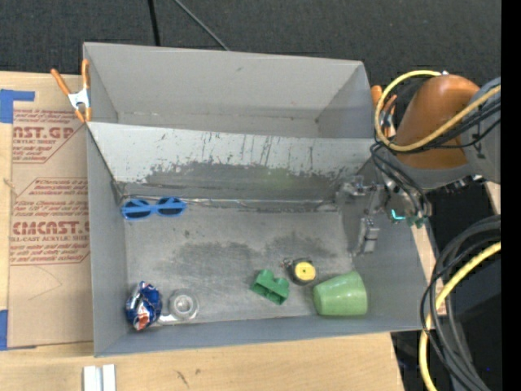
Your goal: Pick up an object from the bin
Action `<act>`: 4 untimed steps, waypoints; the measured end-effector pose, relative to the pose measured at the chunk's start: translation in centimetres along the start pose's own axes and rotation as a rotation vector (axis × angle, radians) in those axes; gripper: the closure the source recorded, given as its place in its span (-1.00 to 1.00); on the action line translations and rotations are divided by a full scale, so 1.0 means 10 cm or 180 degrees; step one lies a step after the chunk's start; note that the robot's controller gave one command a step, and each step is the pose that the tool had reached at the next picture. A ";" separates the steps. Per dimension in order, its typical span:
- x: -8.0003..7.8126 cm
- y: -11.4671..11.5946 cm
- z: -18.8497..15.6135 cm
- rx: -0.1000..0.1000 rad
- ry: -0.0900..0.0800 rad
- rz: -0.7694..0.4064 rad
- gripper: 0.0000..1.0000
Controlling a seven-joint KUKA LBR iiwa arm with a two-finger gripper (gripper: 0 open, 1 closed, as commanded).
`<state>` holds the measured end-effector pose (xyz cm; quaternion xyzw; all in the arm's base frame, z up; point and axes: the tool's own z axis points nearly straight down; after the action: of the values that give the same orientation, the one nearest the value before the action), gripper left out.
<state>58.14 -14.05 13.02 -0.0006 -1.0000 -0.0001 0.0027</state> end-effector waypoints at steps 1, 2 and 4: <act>0.55 0.23 0.39 -0.0006 -0.0085 -0.0072 -1.00; 0.62 0.30 0.41 -0.0005 -0.0121 -0.0441 -1.00; 0.89 0.71 0.51 -0.0006 -0.0137 -0.0568 -1.00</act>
Offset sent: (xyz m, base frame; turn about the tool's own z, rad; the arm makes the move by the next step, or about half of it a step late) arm -0.0815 0.0246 -0.0602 -0.0234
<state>49.27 -6.95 7.94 0.0884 -0.9959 -0.0013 -0.0189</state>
